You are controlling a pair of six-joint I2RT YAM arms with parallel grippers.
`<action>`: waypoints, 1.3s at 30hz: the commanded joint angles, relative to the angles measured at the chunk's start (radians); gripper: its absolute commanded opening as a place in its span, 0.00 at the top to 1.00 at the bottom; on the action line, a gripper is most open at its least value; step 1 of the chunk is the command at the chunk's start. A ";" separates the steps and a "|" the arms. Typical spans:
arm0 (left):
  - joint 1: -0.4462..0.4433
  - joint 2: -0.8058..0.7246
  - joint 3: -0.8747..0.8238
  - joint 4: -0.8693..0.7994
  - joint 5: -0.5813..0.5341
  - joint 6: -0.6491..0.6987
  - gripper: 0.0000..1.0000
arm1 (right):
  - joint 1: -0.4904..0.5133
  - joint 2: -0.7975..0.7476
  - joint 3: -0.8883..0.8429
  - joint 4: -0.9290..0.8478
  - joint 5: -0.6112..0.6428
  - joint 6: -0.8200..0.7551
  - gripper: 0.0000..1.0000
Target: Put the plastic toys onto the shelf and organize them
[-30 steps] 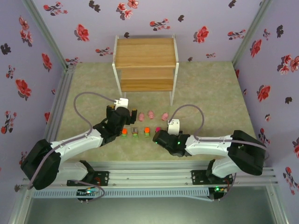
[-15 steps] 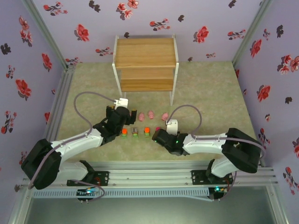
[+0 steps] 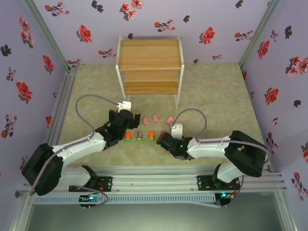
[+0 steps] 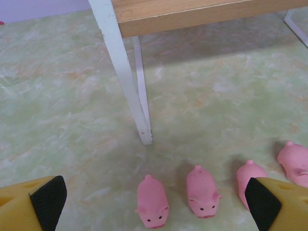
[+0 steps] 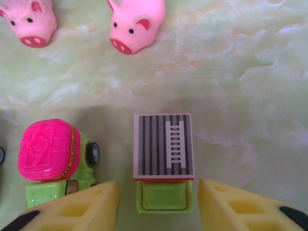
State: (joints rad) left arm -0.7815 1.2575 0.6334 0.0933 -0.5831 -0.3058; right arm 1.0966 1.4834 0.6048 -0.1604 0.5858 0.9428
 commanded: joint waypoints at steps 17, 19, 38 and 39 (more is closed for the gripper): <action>0.018 0.013 0.032 -0.010 0.017 -0.026 0.01 | 0.006 0.040 -0.033 0.022 0.005 0.019 0.79; 0.019 0.013 0.032 -0.009 0.023 -0.028 0.01 | 0.005 0.041 -0.033 0.022 0.006 0.017 0.80; 0.024 0.017 0.035 -0.012 0.028 -0.029 0.01 | -0.005 0.092 0.011 0.013 0.057 -0.031 0.80; 0.024 0.017 0.034 -0.012 0.028 -0.029 0.01 | -0.008 0.093 0.012 0.014 0.057 -0.033 0.80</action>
State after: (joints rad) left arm -0.7654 1.2652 0.6353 0.0887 -0.5560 -0.3164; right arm 1.1019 1.5497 0.6014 -0.1383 0.6018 0.9237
